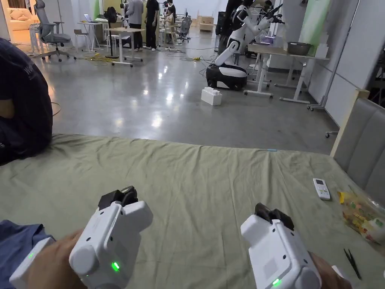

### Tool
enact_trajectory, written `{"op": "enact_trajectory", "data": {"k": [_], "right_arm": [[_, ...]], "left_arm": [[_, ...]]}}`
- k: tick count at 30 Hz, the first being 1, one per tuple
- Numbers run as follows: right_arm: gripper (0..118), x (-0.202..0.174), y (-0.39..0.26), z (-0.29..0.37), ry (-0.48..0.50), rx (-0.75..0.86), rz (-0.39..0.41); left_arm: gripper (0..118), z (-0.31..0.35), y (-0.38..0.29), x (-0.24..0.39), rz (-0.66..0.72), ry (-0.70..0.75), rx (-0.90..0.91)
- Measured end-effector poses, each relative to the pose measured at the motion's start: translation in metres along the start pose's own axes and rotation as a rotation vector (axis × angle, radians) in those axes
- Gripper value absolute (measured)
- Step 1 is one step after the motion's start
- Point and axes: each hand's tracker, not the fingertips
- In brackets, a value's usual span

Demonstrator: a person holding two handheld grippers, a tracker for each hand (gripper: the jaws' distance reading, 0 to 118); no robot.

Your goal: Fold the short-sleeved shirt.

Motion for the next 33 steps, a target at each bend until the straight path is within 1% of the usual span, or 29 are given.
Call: {"op": "enact_trajectory", "data": {"k": [1,2,3,4,6,8,10,11,12,13,14,15,16,17,18,19,22,25,29,31,33], "right_arm": [[0,-0.002,-0.004,0.005,-0.006,-0.006,-0.008],[0,-0.004,-0.006,0.006,0.02,-0.026,-0.023],[0,-0.004,-0.007,0.008,0.023,-0.031,-0.05],[0,-0.003,-0.008,0.009,0.027,-0.055,-0.11],[0,0.004,-0.015,0.007,-0.002,-0.079,-0.253],[0,0.016,-0.017,0.009,-0.022,-0.105,-0.498],[0,0.027,-0.023,0.008,-0.044,-0.122,-0.722],[0,0.033,-0.026,0.008,-0.056,-0.128,-0.83],[0,0.037,-0.028,0.009,-0.068,-0.129,-0.919],[0,0.041,-0.032,0.01,-0.077,-0.126,-1.044],[0,0.039,-0.038,0.01,-0.061,-0.192,-1.205],[0,0.04,-0.041,0.011,-0.075,-0.199,-1.276],[0,0.045,-0.042,0.012,-0.125,-0.156,-1.293],[0,0.038,-0.046,0.009,-0.094,-0.213,-1.386],[0,0.037,-0.048,0.008,-0.093,-0.233,-1.406],[0,0.04,-0.047,0.009,-0.121,-0.213,-1.363],[0,0.045,-0.042,0.018,-0.122,-0.193,-1.374],[0,0.047,-0.037,0.02,-0.125,-0.18,-1.334],[0,0.043,-0.028,0.016,-0.106,-0.159,-1.305],[0,0.041,-0.022,0.016,-0.094,-0.155,-1.284],[0,0.038,-0.02,0.014,-0.093,-0.141,-1.261]], "left_arm": [[6,0.003,-0.001,0.0,0.0,-0.003,0.004],[6,0.005,0.0,0.0,0.016,-0.006,-0.004],[6,-0.003,-0.009,0.0,0.034,-0.004,-0.01],[6,-0.004,-0.011,-0.003,0.091,0.011,-0.022],[6,-0.003,-0.012,-0.011,0.268,0.019,-0.041],[6,0.005,-0.007,-0.025,0.55,0.026,-0.067],[6,0.007,-0.011,-0.033,0.807,0.019,-0.069],[6,0.0,-0.02,-0.039,0.931,0.004,-0.057],[6,0.0,-0.023,-0.042,1.03,0.002,-0.046],[6,0.001,-0.026,-0.044,1.123,0.014,-0.038],[6,0.002,-0.028,-0.047,1.205,0.027,-0.034],[6,-0.006,-0.034,-0.047,1.27,0.031,-0.043],[6,-0.008,-0.038,-0.048,1.328,0.036,-0.045],[6,-0.009,-0.04,-0.049,1.363,0.037,-0.047],[6,-0.009,-0.041,-0.05,1.369,0.041,-0.052],[6,-0.009,-0.041,-0.049,1.355,0.042,-0.049],[6,-0.009,-0.041,-0.049,1.298,0.039,-0.03],[6,-0.008,-0.039,-0.048,1.235,0.021,-0.037],[6,-0.007,-0.043,-0.049,1.202,-0.034,-0.119],[6,-0.003,-0.049,-0.049,1.164,-0.044,-0.165],[6,0.002,-0.063,-0.051,1.173,-0.085,-0.211]]}}
